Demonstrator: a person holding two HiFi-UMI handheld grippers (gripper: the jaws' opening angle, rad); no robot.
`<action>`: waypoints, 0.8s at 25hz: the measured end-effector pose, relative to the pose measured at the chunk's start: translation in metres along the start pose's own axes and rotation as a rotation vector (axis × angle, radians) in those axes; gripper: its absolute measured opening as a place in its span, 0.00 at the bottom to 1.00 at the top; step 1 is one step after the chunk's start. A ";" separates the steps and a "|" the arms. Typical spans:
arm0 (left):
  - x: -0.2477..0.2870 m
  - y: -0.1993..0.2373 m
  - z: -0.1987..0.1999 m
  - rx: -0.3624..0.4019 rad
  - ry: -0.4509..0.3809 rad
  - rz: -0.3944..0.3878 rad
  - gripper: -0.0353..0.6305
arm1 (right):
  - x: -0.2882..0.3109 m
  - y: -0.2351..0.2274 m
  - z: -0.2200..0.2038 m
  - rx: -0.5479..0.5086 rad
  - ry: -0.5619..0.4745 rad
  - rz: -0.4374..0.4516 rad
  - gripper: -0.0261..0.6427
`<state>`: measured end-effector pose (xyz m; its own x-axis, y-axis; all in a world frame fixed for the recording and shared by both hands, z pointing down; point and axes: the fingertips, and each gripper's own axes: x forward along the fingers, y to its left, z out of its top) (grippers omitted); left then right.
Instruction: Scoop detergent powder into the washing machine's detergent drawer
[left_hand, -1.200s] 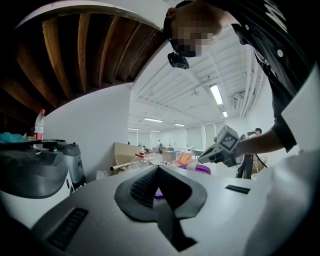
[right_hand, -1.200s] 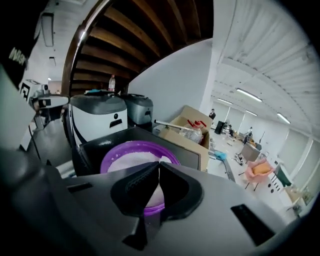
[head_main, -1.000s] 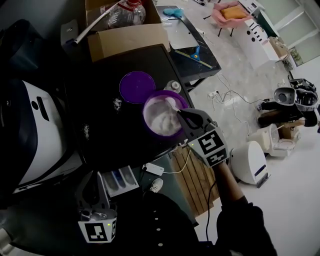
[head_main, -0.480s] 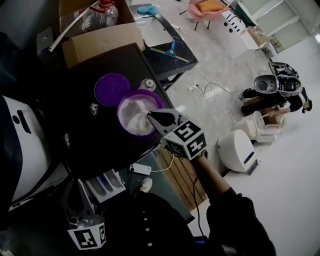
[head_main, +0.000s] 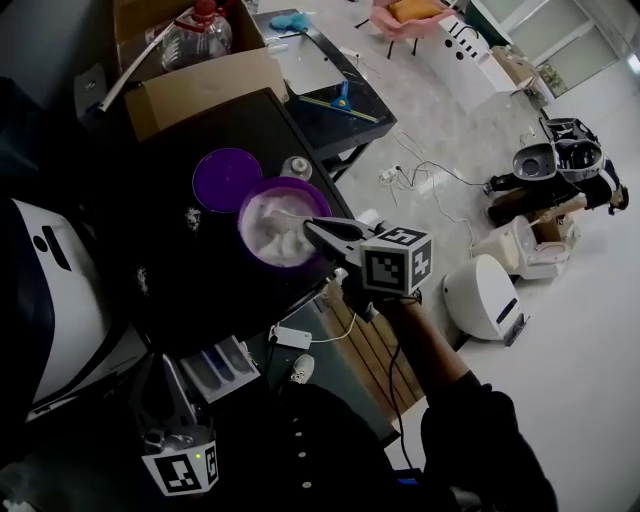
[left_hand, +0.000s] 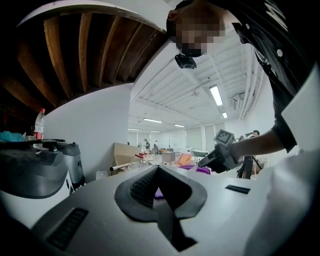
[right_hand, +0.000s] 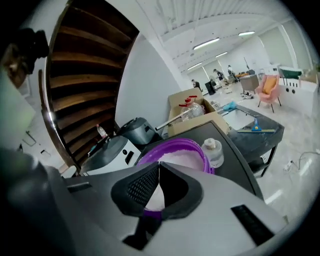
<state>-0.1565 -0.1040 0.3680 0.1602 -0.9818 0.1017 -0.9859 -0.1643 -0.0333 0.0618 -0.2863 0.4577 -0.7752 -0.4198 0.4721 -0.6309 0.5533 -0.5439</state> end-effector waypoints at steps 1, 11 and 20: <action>0.000 0.000 0.001 0.000 -0.004 0.000 0.06 | -0.003 0.000 0.000 0.027 -0.012 0.006 0.08; -0.013 -0.005 0.020 0.020 -0.048 0.011 0.06 | -0.021 -0.004 0.001 0.276 -0.155 0.064 0.08; -0.023 -0.010 0.035 0.040 -0.087 0.019 0.06 | -0.035 0.005 0.007 0.361 -0.246 0.133 0.08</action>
<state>-0.1490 -0.0835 0.3309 0.1464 -0.9891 0.0139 -0.9863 -0.1471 -0.0748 0.0856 -0.2741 0.4334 -0.8078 -0.5442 0.2267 -0.4622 0.3460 -0.8165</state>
